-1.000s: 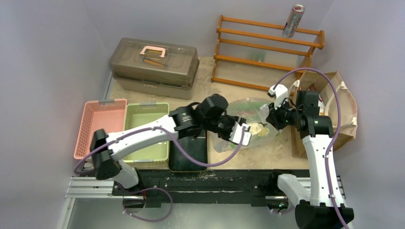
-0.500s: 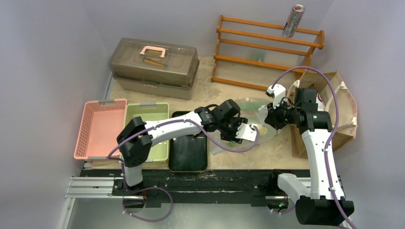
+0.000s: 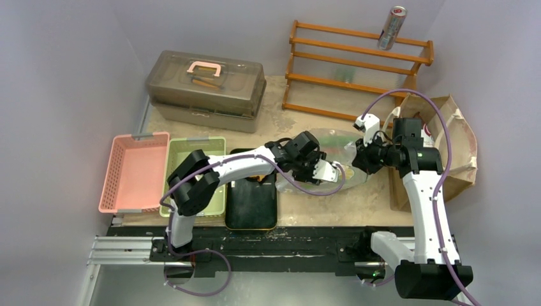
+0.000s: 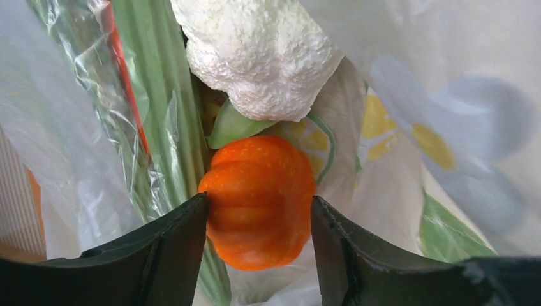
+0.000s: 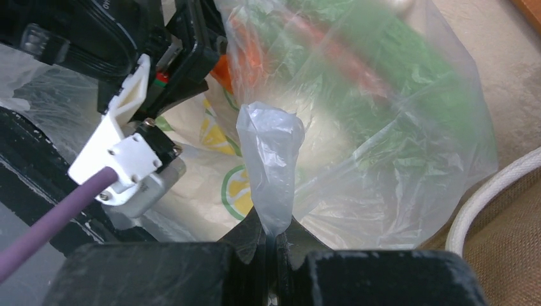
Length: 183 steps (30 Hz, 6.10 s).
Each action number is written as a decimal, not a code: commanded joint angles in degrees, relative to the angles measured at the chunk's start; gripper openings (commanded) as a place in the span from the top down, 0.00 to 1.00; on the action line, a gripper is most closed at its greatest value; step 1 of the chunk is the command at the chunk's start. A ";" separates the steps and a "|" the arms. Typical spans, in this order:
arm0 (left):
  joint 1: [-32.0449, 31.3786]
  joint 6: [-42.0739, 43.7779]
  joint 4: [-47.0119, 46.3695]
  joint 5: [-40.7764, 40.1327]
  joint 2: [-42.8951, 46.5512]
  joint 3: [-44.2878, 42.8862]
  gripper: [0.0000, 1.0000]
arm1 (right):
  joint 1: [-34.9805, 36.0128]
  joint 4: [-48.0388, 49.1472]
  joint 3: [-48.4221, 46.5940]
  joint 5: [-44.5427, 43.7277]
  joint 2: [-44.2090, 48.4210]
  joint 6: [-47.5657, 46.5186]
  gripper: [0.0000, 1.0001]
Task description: Untie the knot of the grocery bags and take out the mixed food
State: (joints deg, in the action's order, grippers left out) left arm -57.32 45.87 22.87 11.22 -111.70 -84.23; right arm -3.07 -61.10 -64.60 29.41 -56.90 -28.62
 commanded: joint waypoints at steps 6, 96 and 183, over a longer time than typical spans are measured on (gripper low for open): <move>-0.81 2.52 -1.73 -4.84 -5.74 0.46 0.34 | -0.33 -0.42 -0.35 0.90 -1.07 -0.85 1.00; 0.37 7.92 8.66 3.07 -7.40 -5.82 0.42 | -0.25 -5.96 -0.64 -2.51 -5.15 -7.90 1.00; 88.87 -15.45 40.22 2.87 26.65 10.51 0.51 | 1.54 1.95 -17.61 2.48 -15.01 1.73 1.00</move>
State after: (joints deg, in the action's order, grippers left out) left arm 28.69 29.23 65.60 18.09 -82.06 -73.21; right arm -2.44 -56.23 -78.48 29.85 -70.22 -25.21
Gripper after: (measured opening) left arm 0.677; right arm 0.005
